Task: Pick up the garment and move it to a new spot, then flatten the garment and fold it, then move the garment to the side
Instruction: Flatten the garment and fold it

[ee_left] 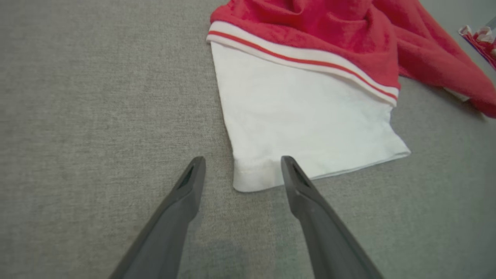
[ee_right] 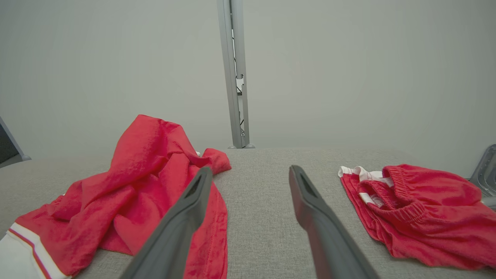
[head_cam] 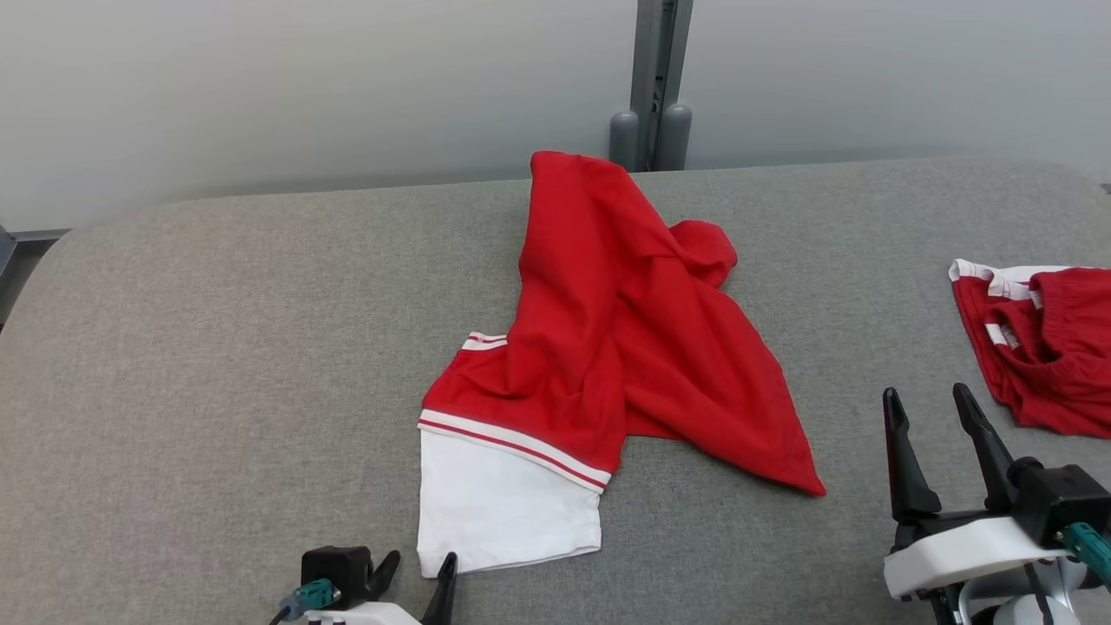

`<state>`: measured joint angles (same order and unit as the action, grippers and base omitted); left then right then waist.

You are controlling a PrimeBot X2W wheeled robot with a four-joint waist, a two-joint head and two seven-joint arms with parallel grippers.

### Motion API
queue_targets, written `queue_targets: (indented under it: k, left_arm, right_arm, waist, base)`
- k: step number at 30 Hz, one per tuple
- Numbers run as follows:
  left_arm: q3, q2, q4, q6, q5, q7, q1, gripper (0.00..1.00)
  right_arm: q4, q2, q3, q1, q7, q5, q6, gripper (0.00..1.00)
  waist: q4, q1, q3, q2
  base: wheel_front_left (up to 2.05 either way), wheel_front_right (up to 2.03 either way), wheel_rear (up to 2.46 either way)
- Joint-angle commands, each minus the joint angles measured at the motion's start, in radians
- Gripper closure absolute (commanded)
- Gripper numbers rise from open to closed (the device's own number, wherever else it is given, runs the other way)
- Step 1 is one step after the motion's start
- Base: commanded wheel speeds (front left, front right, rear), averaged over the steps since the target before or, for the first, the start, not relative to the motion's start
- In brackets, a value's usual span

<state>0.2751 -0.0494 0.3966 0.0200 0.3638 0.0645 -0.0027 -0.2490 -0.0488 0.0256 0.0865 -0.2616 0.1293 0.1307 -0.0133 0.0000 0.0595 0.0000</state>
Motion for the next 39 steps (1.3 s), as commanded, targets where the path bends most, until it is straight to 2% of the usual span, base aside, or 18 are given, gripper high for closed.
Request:
queue_targets:
  k: [1, 8, 10, 11, 12, 13, 14, 21, 27, 39]
  left_arm:
    - [-0.003, -0.004, 0.009, 0.006, 0.006, 0.0, 0.001, 0.0]
    - [-0.001, -0.004, 0.066, 0.002, 0.061, -0.02, -0.039, 0.02]
    - [0.012, -0.003, 0.086, -0.002, 0.065, -0.029, -0.052, 0.21]
    - [0.018, -0.003, 0.096, -0.005, 0.069, -0.031, -0.058, 0.51]
    - [0.026, -0.003, 0.105, -0.01, 0.072, -0.036, -0.065, 0.65]
    - [0.034, -0.003, 0.113, -0.012, 0.075, -0.039, -0.07, 0.91]
    - [0.042, -0.003, 0.121, -0.017, 0.081, -0.042, -0.074, 1.0]
    - [0.022, -0.004, 0.105, -0.001, 0.12, -0.146, -0.11, 1.0]
    - [-0.034, -0.034, 0.023, 0.018, 0.129, -0.236, -0.129, 1.0]
    - [-0.104, -0.091, -0.176, 0.074, 0.133, -0.27, -0.083, 1.0]
  right_arm:
    - [-0.002, -0.004, 0.0, 0.008, -0.005, 0.009, 0.0, 0.0]
    - [-0.002, -0.004, 0.009, 0.004, -0.005, 0.001, 0.0, 0.0]
    - [-0.006, -0.004, 0.008, 0.004, -0.005, 0.001, 0.0, 0.0]
    - [-0.008, -0.004, 0.008, 0.005, -0.005, 0.0, 0.0, 0.0]
    - [-0.01, -0.004, 0.008, 0.006, -0.005, 0.002, 0.0, 0.0]
    - [-0.013, -0.004, 0.009, 0.005, -0.005, 0.001, 0.0, 0.0]
    - [-0.018, -0.004, 0.011, 0.003, -0.005, 0.0, 0.0, 0.0]
    - [-0.103, -0.004, 0.036, -0.016, 0.004, 0.005, 0.0, 0.0]
    - [-0.161, -0.004, 0.022, -0.029, 0.027, 0.037, 0.0, 0.0]
    - [-0.272, -0.004, -0.064, -0.005, 0.054, 0.169, 0.0, 0.0]
  waist:
    - [-0.007, 0.0, 0.002, 0.0]
    - [-0.029, 0.0, 0.012, 0.0]
    - [-0.035, 0.0, 0.014, 0.0]
    - [-0.038, 0.0, 0.015, 0.0]
    - [-0.04, 0.0, 0.016, 0.0]
    - [-0.043, 0.0, 0.017, 0.0]
    - [-0.044, 0.0, 0.018, 0.0]
    - [-0.035, 0.0, 0.019, 0.0]
    - [-0.015, 0.0, 0.016, 0.0]
    - [0.017, 0.0, 0.007, 0.0]
  base:
    - [0.0, 0.0, 0.0]
    - [0.0, 0.0, 0.0]
    - [0.0, 0.0, 0.0]
    - [0.0, 0.0, 0.0]
    - [0.0, 0.0, 0.0]
    - [0.0, 0.0, 0.0]
    - [0.0, 0.0, 0.0]
    - [0.0, 0.0, 0.0]
    - [0.0, 0.0, 0.0]
    - [0.0, 0.0, 0.0]
